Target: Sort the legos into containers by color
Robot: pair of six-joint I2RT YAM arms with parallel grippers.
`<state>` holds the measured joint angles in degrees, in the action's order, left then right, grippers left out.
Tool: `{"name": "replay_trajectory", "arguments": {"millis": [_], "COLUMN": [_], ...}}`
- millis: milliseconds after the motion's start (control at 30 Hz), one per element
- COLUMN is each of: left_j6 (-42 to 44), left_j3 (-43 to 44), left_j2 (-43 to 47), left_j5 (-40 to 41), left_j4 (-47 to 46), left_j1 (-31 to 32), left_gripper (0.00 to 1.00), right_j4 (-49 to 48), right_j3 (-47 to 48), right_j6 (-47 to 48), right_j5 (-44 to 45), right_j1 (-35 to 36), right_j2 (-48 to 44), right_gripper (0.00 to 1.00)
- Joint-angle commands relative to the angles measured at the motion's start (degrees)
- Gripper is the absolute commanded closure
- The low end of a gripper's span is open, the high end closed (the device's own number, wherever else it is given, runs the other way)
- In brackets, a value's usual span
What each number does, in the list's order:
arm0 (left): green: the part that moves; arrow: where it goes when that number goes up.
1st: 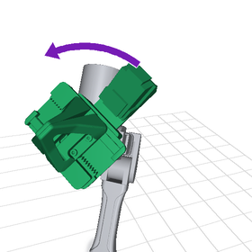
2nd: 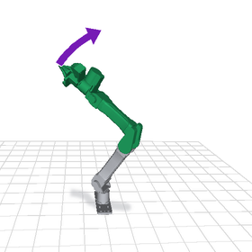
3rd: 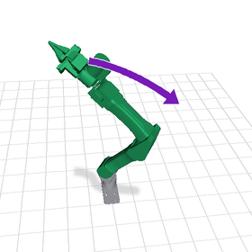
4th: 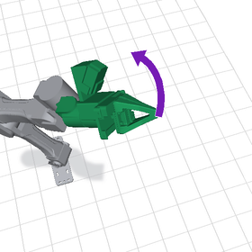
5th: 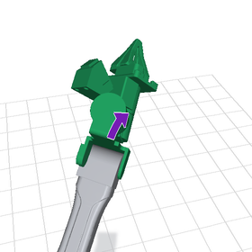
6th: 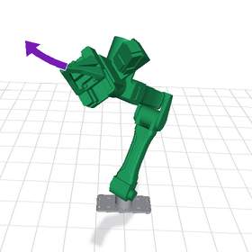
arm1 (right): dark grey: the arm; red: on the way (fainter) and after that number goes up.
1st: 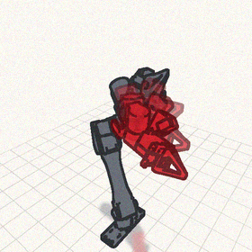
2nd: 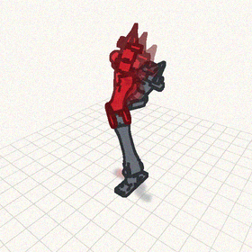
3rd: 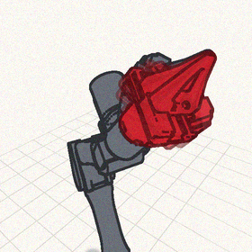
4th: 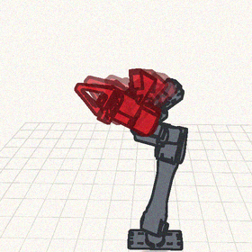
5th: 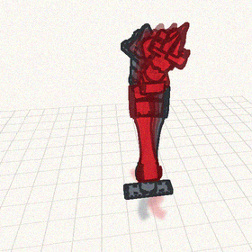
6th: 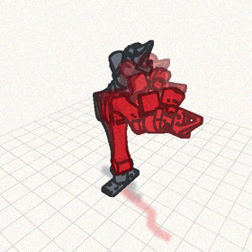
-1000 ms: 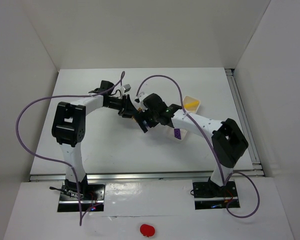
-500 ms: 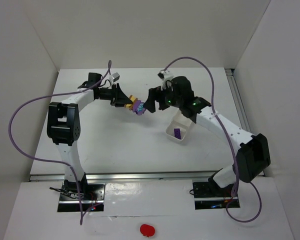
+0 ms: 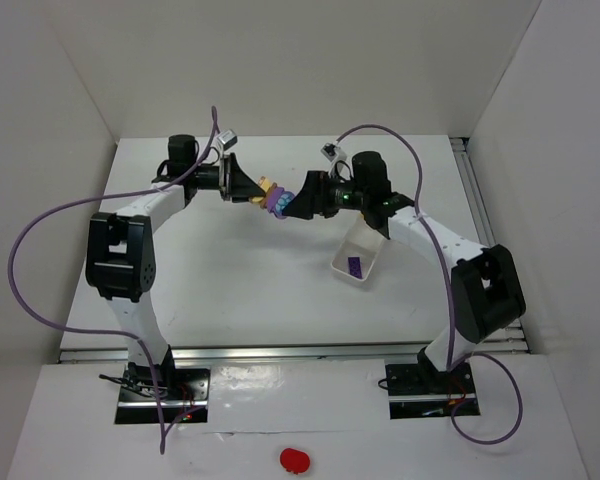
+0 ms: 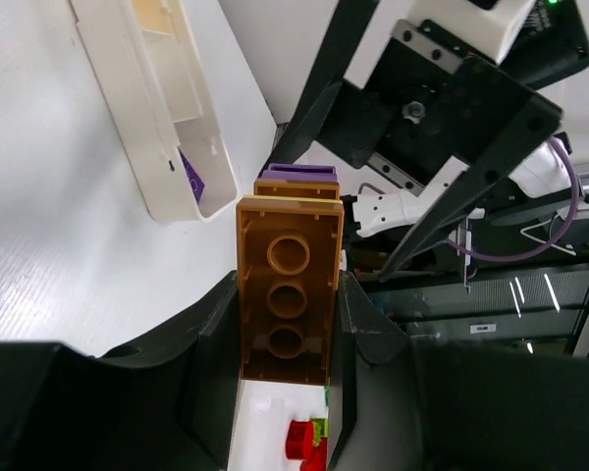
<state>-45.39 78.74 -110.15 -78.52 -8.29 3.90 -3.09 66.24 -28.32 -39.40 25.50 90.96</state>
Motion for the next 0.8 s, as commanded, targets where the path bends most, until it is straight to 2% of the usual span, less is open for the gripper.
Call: {"name": "replay_trajectory", "arguments": {"millis": [0, 167, 367, 433, 500, 533, 667, 767], "left_j6": [-2.16, -1.28, 0.21, 0.83, 0.83, 0.83, -1.1, 0.12], "left_j3": [-0.08, -0.08, -1.13, -1.13, -1.13, -1.13, -1.66, -0.96], "left_j2": [3.27, 3.27, 3.8, 4.32, 4.33, 4.33, 4.33, 3.71], "left_j5": [-3.48, -3.48, -4.0, -4.01, -4.01, -4.01, -4.01, -4.01], "left_j4": [-5.5, -5.16, -3.83, -3.13, -2.6, -2.6, -4.1, -0.77], "left_j1": [0.14, 0.14, 0.14, 0.14, 0.14, -0.47, -1.0, -1.0], "left_gripper": [1.0, 1.0, 1.0, 1.0, 1.0, 1.0, 1.0, 1.0], "right_j4": [-6.39, -14.91, -23.7, -27.74, -30.74, -31.62, -30.41, -24.61], "right_j3": [0.47, -1.81, -3.83, -4.44, -6.03, -6.55, -9.63, -11.03], "right_j6": [-3.22, -8.42, -12.98, -15.0, -17.82, -18.35, -18.45, -16.16], "right_j5": [-3.93, -7.09, -8.33, -10.08, -10.96, -10.96, -11.58, -11.58], "right_j1": [-0.36, -0.36, -0.88, -1.41, -1.94, -2.55, -3.17, -4.66], "right_j2": [2.02, 4.05, 5.19, 5.89, 5.9, 5.9, 3.35, 0.98], "right_gripper": [0.04, 0.2, 0.3, 0.43, 0.6, 0.74, 1.0, 1.0]}}
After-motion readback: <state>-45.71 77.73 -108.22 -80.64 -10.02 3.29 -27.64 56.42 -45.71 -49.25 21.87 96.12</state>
